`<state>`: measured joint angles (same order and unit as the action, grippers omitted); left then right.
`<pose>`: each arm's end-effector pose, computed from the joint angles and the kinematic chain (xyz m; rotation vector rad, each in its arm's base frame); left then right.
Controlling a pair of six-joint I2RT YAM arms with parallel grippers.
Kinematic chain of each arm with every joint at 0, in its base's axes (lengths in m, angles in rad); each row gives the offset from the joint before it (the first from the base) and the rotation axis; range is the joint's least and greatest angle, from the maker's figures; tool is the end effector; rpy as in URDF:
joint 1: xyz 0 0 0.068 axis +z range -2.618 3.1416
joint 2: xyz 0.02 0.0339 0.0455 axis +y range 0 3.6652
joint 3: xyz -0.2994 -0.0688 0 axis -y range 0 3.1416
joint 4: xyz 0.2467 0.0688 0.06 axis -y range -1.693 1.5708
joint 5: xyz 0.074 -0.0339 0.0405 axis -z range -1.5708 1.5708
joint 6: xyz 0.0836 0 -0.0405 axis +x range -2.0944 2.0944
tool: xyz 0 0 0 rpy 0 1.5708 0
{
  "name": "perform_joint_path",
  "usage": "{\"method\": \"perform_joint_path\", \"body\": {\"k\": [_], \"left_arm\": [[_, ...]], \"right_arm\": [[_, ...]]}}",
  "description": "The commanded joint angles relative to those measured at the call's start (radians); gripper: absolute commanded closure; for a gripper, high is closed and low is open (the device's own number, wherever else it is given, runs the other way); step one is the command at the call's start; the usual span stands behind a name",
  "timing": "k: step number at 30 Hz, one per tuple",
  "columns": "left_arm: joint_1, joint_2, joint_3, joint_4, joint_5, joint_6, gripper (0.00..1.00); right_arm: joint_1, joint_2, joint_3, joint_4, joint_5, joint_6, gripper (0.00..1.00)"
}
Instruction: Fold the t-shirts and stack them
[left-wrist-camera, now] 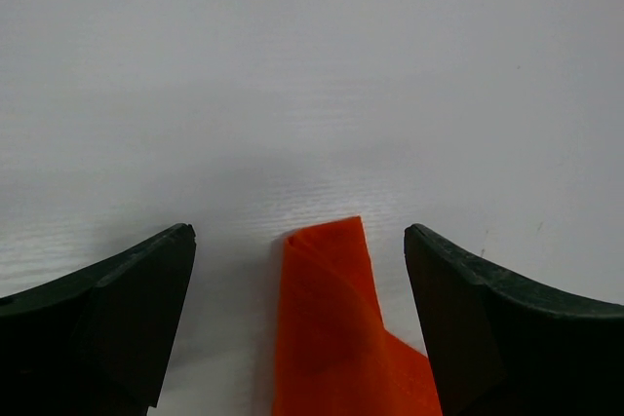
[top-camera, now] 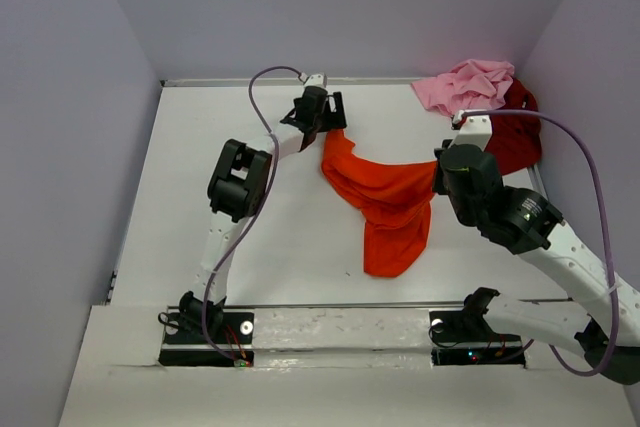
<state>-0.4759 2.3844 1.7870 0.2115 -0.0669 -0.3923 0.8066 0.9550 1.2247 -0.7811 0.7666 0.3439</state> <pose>0.5547 -0.2796 0.1707 0.0384 1.9897 -0.5029 0.1705 0.0941 0.4158 0.0010 1.9312 -0.0372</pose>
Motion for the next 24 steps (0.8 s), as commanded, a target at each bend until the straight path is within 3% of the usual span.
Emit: {"method": "perform_joint_path", "body": {"k": [1, 10, 19, 24], "left_arm": [[-0.006, 0.035, 0.165, -0.061, 0.033, 0.018, 0.02], [-0.027, 0.159, 0.414, -0.314, -0.031, 0.085, 0.03], [-0.036, 0.122, 0.342, -0.383, -0.039, 0.090, 0.07], [-0.046, 0.102, 0.286, -0.391, -0.039, 0.101, 0.21]], "right_arm": [[0.009, -0.021, 0.002, 0.003, 0.010, 0.017, 1.00], [0.009, -0.022, 0.021, 0.002, 0.017, 0.029, 1.00], [0.009, -0.009, 0.019, 0.019, 0.022, 0.035, 1.00], [0.009, -0.015, 0.016, 0.026, 0.020, 0.037, 1.00]]}}
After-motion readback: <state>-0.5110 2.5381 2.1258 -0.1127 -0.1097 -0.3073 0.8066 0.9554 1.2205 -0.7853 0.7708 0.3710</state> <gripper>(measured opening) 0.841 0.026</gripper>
